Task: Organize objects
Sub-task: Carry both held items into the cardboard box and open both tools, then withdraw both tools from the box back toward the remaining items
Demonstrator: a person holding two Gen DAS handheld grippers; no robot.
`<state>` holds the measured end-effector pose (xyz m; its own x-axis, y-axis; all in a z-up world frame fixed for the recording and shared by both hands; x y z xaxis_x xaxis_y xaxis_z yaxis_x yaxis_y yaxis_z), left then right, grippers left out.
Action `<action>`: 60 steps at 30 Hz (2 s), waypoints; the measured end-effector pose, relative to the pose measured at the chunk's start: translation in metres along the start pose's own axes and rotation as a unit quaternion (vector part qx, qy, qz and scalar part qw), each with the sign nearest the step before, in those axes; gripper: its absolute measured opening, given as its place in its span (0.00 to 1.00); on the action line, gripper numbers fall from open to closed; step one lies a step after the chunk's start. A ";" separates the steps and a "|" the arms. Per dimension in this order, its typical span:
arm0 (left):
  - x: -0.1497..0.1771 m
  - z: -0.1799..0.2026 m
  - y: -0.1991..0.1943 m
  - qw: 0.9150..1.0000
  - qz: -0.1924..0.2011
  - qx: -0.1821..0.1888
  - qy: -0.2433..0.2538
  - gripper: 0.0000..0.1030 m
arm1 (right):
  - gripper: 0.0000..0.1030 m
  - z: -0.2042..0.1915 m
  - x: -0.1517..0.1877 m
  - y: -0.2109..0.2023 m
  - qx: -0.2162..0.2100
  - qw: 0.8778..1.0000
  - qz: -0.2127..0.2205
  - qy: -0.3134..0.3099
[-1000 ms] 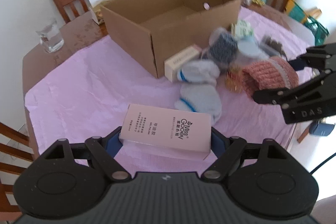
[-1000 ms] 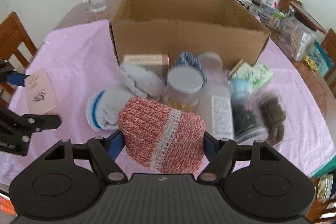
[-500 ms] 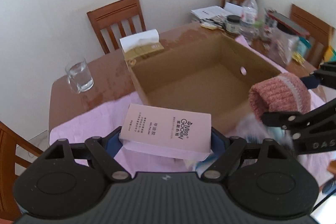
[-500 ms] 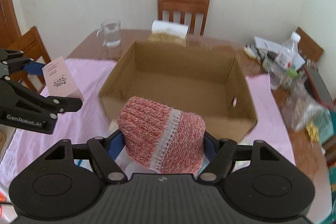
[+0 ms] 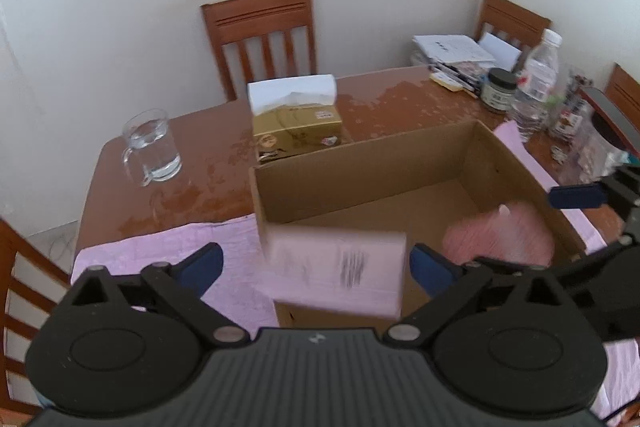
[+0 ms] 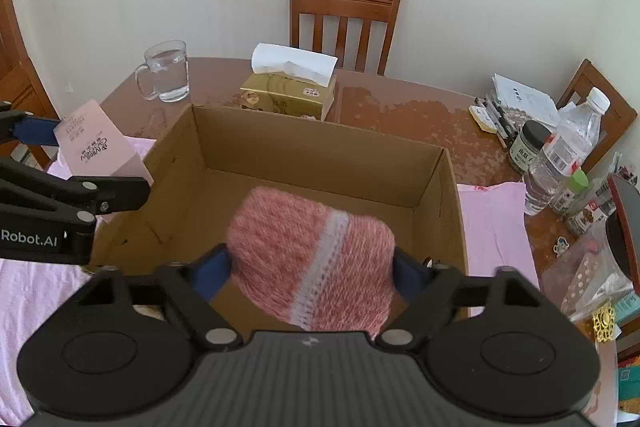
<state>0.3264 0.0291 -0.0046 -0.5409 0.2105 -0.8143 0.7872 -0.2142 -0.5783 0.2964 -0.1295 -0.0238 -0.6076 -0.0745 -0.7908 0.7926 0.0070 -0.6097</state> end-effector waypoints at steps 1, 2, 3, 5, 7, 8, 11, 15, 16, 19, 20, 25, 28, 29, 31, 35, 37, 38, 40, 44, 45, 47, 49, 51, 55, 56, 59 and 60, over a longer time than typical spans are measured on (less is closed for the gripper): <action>0.001 0.001 0.000 1.000 -0.002 0.001 0.000 0.97 | 0.98 0.001 0.000 -0.001 0.001 1.000 0.007 -0.004; 0.002 0.001 0.000 1.000 -0.006 0.001 0.001 0.97 | 0.99 0.002 0.000 -0.001 -0.001 1.000 0.011 -0.006; 0.002 0.002 0.001 1.000 -0.008 -0.002 0.002 0.97 | 0.99 0.003 0.000 -0.003 -0.004 1.000 0.016 -0.009; 0.004 0.003 -0.002 1.000 -0.010 -0.012 0.004 0.97 | 0.99 0.006 0.001 -0.004 -0.006 1.000 0.018 -0.017; 0.007 0.004 -0.006 1.000 -0.009 -0.022 0.005 0.97 | 1.00 0.010 0.003 -0.006 -0.005 1.000 0.018 -0.019; 0.008 0.004 -0.009 1.000 -0.010 -0.026 0.005 0.97 | 1.00 0.011 0.004 -0.009 -0.007 1.000 0.018 -0.017; 0.015 0.007 -0.021 0.999 -0.010 -0.034 0.001 0.97 | 1.00 0.012 0.010 -0.017 -0.019 1.000 0.020 -0.015; 0.029 0.011 -0.038 0.999 -0.010 -0.045 -0.005 0.97 | 1.00 0.012 0.022 -0.029 -0.032 0.999 0.023 -0.016; 0.033 0.011 -0.042 0.999 -0.011 -0.046 -0.007 0.97 | 1.00 0.011 0.025 -0.033 -0.037 0.999 0.024 -0.015; 0.047 0.015 -0.054 0.999 -0.013 -0.049 -0.008 0.97 | 1.00 0.009 0.037 -0.045 -0.047 0.998 0.027 -0.019; 0.052 0.016 -0.058 0.999 -0.014 -0.047 -0.009 0.97 | 1.00 0.008 0.040 -0.048 -0.047 0.998 0.027 -0.019; 0.077 0.017 -0.076 1.000 -0.008 -0.029 -0.006 0.97 | 1.00 0.005 0.066 -0.068 -0.045 0.999 0.021 -0.007; 0.093 0.015 -0.085 1.000 -0.008 -0.022 -0.005 0.97 | 1.00 0.002 0.081 -0.080 -0.036 0.999 0.024 -0.007; 0.099 0.014 -0.088 1.000 -0.008 -0.022 -0.002 0.97 | 1.00 0.001 0.085 -0.084 -0.037 0.999 0.023 -0.005; 0.110 0.012 -0.093 1.000 -0.009 -0.026 0.003 0.97 | 1.00 -0.003 0.094 -0.093 -0.044 0.999 0.026 0.000; 0.139 0.009 -0.098 1.000 -0.024 -0.014 0.008 0.97 | 1.00 -0.014 0.111 -0.105 -0.044 0.999 0.025 0.000; 0.154 0.009 -0.098 0.999 -0.037 -0.012 0.000 0.97 | 1.00 -0.020 0.121 -0.111 -0.045 0.999 0.026 0.003; 0.160 0.009 -0.098 0.999 -0.045 -0.010 -0.005 0.97 | 1.00 -0.023 0.126 -0.113 -0.045 0.999 0.025 0.005; 0.173 0.009 -0.098 0.998 -0.058 -0.008 -0.013 0.97 | 1.00 -0.029 0.134 -0.115 -0.048 0.999 0.019 0.008; 0.190 0.010 -0.097 0.997 -0.066 -0.020 -0.023 0.97 | 1.00 -0.042 0.147 -0.115 -0.070 0.997 0.014 -0.015; 0.193 0.010 -0.097 0.997 -0.066 -0.025 -0.025 0.97 | 1.00 -0.043 0.150 -0.113 -0.077 0.997 0.012 -0.021; 0.199 0.011 -0.095 0.997 -0.068 -0.031 -0.031 0.97 | 1.00 -0.046 0.155 -0.105 -0.087 0.996 0.002 -0.028; 0.203 0.013 -0.091 0.996 -0.072 -0.036 -0.035 0.97 | 1.00 -0.048 0.160 -0.099 -0.101 0.994 -0.003 -0.037; 0.206 0.014 -0.087 0.996 -0.072 -0.041 -0.038 0.97 | 1.00 -0.049 0.161 -0.095 -0.110 0.993 -0.004 -0.048; 0.210 0.012 -0.077 0.994 -0.077 -0.056 -0.045 0.97 | 1.00 -0.049 0.160 -0.084 -0.133 0.989 -0.010 -0.060; 0.211 0.013 -0.075 0.994 -0.079 -0.058 -0.046 0.97 | 1.00 -0.048 0.159 -0.082 -0.138 0.988 -0.010 -0.061; 0.216 0.014 -0.069 0.993 -0.087 -0.056 -0.050 0.97 | 1.00 -0.048 0.156 -0.078 -0.155 0.985 -0.009 -0.071; 0.218 0.015 -0.067 0.993 -0.091 -0.056 -0.051 0.97 | 1.00 -0.048 0.155 -0.075 -0.160 0.984 -0.012 -0.076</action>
<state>0.1516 0.0753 -0.1441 -0.7007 0.1362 -0.7003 0.6980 -0.0722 -0.7125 0.1403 -0.0932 -0.1034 -0.5915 -0.2257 -0.7740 0.7072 0.3158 -0.6325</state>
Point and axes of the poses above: each gripper's, at about its wrist camera, not at the fingertips, and y roughly the way its jaws point, z to its right, x to its underside, the point moved 5 cm from there along y, roughly the way its jaws point, and after that the axes turned 12 degrees about z, right-handed, at the moved point
